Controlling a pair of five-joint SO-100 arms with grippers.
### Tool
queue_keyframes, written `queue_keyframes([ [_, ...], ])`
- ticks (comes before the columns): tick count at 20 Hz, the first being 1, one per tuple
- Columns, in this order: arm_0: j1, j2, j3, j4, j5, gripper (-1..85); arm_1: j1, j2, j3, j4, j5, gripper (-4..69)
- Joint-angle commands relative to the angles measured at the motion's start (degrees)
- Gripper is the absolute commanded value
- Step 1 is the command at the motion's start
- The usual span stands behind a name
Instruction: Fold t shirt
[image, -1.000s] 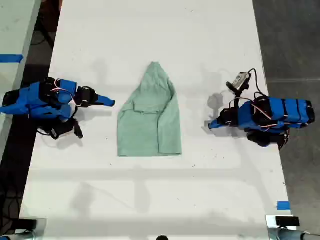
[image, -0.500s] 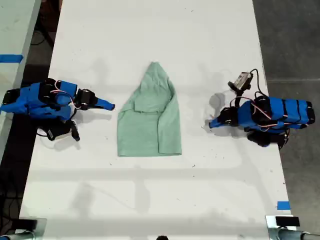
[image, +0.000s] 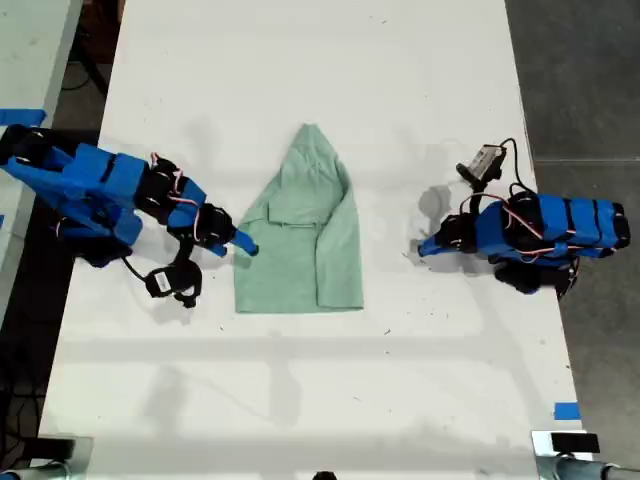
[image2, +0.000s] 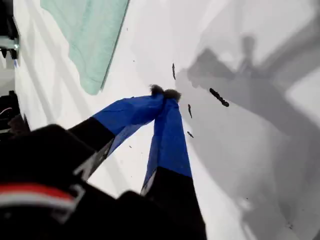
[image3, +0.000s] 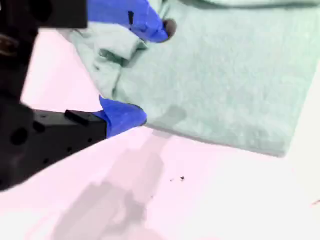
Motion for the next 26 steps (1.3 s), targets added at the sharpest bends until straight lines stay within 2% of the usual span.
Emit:
queue_keyframes([
  [1,1.3,-12.1,-5.4,-0.4,-2.9,24.9,-0.1,1.0,2.9,-0.1,0.4,-1.1],
  [10,-5.1,-22.6,-5.4,-4.3,0.5,21.2,-0.1,1.0,2.9,-0.1,0.3,-1.1],
  [12,-6.0,-23.3,-6.3,-4.5,1.4,14.2,-0.1,1.0,2.9,-0.1,0.4,-1.1],
  [14,-7.1,-25.4,-7.6,-4.4,2.6,-0.1,0.0,1.0,2.9,-0.1,0.3,-1.1],
  [16,-7.6,-26.1,-9.1,-3.3,2.5,-0.2,0.0,1.0,2.9,-0.1,0.3,-1.1],
  [19,-7.6,-27.2,-17.5,4.8,2.6,-0.2,0.0,1.0,2.9,-0.1,0.4,-1.1],
  [22,-7.3,-35.9,-39.0,21.7,4.8,-0.2,0.0,1.0,2.9,-0.1,0.4,-1.1],
  [23,-7.1,-38.0,-45.9,25.2,6.1,-0.2,0.0,1.0,2.9,-0.1,0.4,-1.1],
  [26,-6.5,-39.2,-57.0,26.9,9.2,-0.2,0.0,1.0,2.9,-0.1,0.4,-1.1],
])
